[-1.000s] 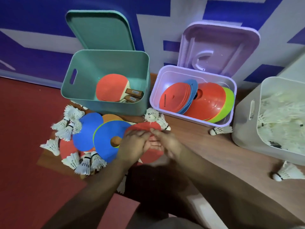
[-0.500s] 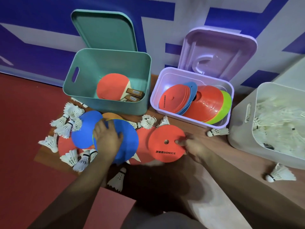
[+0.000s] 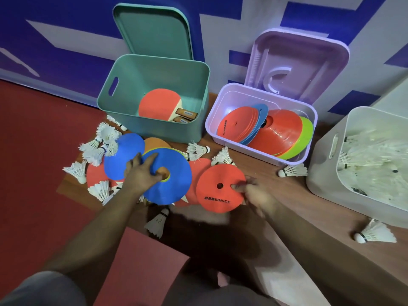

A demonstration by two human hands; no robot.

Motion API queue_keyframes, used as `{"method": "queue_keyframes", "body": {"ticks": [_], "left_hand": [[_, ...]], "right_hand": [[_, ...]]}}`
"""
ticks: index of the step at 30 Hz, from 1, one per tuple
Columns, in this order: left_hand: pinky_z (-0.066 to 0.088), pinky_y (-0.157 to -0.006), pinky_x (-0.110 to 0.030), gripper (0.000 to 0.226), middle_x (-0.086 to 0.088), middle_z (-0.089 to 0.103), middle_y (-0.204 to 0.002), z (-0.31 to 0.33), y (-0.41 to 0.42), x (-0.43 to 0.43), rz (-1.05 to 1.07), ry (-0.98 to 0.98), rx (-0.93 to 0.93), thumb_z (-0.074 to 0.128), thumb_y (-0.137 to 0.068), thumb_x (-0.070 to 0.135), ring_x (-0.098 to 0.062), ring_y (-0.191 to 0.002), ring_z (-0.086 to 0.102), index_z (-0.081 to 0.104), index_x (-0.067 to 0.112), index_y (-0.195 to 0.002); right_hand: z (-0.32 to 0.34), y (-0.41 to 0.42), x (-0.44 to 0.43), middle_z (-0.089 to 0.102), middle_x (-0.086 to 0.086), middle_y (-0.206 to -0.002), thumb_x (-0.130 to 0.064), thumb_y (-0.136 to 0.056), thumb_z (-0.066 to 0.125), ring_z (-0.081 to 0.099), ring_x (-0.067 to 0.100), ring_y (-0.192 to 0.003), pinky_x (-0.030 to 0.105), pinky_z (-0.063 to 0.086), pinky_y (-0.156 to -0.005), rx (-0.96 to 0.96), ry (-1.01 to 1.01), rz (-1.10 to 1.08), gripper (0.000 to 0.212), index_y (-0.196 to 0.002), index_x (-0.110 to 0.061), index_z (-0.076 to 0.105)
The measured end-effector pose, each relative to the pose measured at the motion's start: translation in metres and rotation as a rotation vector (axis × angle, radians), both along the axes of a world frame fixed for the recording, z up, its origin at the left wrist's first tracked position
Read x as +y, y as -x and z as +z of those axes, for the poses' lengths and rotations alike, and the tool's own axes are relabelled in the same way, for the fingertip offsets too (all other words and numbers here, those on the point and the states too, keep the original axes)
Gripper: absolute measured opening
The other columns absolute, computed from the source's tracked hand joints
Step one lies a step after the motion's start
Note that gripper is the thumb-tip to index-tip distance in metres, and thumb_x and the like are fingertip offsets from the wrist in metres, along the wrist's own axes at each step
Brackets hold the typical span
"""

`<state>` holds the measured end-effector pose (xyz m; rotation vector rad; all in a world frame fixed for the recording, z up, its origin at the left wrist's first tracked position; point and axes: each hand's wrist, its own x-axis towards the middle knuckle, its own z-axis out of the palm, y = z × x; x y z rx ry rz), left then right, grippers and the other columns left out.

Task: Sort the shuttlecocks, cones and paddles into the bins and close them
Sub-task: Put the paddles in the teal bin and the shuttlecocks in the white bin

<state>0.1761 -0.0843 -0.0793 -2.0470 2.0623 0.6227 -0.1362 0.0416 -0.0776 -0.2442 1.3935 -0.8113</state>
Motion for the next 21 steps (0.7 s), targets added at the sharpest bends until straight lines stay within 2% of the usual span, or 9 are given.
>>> {"method": "queue_keyframes", "body": {"ticks": [3, 7, 10, 12, 14, 16, 18, 21], "left_hand": [[0.038, -0.103, -0.053, 0.069, -0.022, 0.032, -0.137, 0.0, 0.009, 0.004, 0.047, 0.014, 0.046, 0.063, -0.086, 0.04, -0.044, -0.124, 0.032, 0.034, 0.036, -0.147], [0.037, -0.096, -0.051, 0.066, -0.026, 0.047, -0.125, 0.015, 0.018, 0.009, 0.084, 0.062, 0.038, 0.057, -0.09, 0.043, -0.045, -0.112, 0.042, 0.034, 0.018, -0.147], [0.041, -0.093, -0.052, 0.057, -0.023, 0.05, -0.124, 0.031, 0.024, 0.021, 0.101, 0.085, 0.047, 0.053, -0.093, 0.04, -0.045, -0.114, 0.044, 0.044, 0.01, -0.14], [0.047, -0.087, -0.05, 0.052, -0.021, 0.053, -0.116, 0.045, 0.029, 0.03, 0.078, 0.099, 0.116, 0.049, -0.089, 0.042, -0.043, -0.108, 0.05, 0.057, 0.005, -0.125], [0.051, -0.082, -0.048, 0.059, -0.018, 0.055, -0.111, 0.062, 0.038, 0.04, 0.043, 0.154, 0.168, 0.041, -0.081, 0.047, -0.04, -0.103, 0.054, 0.062, 0.002, -0.114], [0.052, -0.081, -0.048, 0.067, -0.015, 0.057, -0.115, 0.08, 0.05, 0.048, 0.027, 0.223, 0.18, 0.037, -0.078, 0.051, -0.039, -0.104, 0.055, 0.062, 0.003, -0.118], [0.051, -0.083, -0.048, 0.061, -0.014, 0.057, -0.12, 0.095, 0.061, 0.054, 0.0, 0.274, 0.154, 0.041, -0.082, 0.047, -0.038, -0.108, 0.054, 0.061, 0.007, -0.123], [0.051, -0.086, -0.047, 0.046, -0.014, 0.057, -0.122, 0.11, 0.071, 0.053, -0.038, 0.344, 0.128, 0.047, -0.087, 0.038, -0.037, -0.11, 0.054, 0.061, 0.008, -0.12]], "right_hand": [[0.004, 0.004, 0.009, 0.065, 0.008, -0.079, 0.007, -0.091, 0.054, 0.059, 0.006, -0.042, 0.017, 0.042, -0.036, 0.007, 0.004, 0.003, 0.037, -0.127, 0.0, 0.053], [0.017, 0.009, 0.023, 0.062, 0.006, -0.068, 0.01, -0.092, 0.052, 0.054, 0.004, -0.036, 0.016, 0.041, -0.034, 0.012, 0.051, 0.001, 0.034, -0.125, 0.001, 0.054], [0.025, 0.014, 0.031, 0.066, 0.008, -0.08, 0.008, -0.092, 0.052, 0.06, 0.005, -0.045, 0.016, 0.042, -0.037, 0.048, 0.104, 0.048, 0.033, -0.124, -0.001, 0.055], [0.035, 0.018, 0.033, 0.067, 0.008, -0.088, 0.005, -0.092, 0.054, 0.064, 0.005, -0.052, 0.017, 0.044, -0.041, 0.074, 0.135, 0.08, 0.032, -0.123, -0.003, 0.057], [0.046, 0.023, 0.036, 0.071, 0.011, -0.094, 0.003, -0.091, 0.057, 0.068, 0.01, -0.063, 0.021, 0.051, -0.05, 0.092, 0.192, 0.087, 0.034, -0.123, -0.006, 0.059], [0.061, 0.029, 0.037, 0.072, 0.016, -0.106, 0.002, -0.089, 0.058, 0.07, 0.026, -0.088, 0.037, 0.058, -0.076, 0.087, 0.248, 0.057, 0.036, -0.123, -0.008, 0.061], [0.077, 0.037, 0.034, 0.071, 0.019, -0.11, 0.002, -0.088, 0.059, 0.067, 0.037, -0.102, 0.048, 0.053, -0.093, 0.083, 0.317, 0.024, 0.032, -0.119, -0.006, 0.064], [0.1, 0.052, 0.025, 0.071, 0.022, -0.109, -0.001, -0.088, 0.061, 0.068, 0.036, -0.096, 0.05, 0.052, -0.092, 0.085, 0.369, -0.064, 0.03, -0.118, -0.002, 0.064]]}}
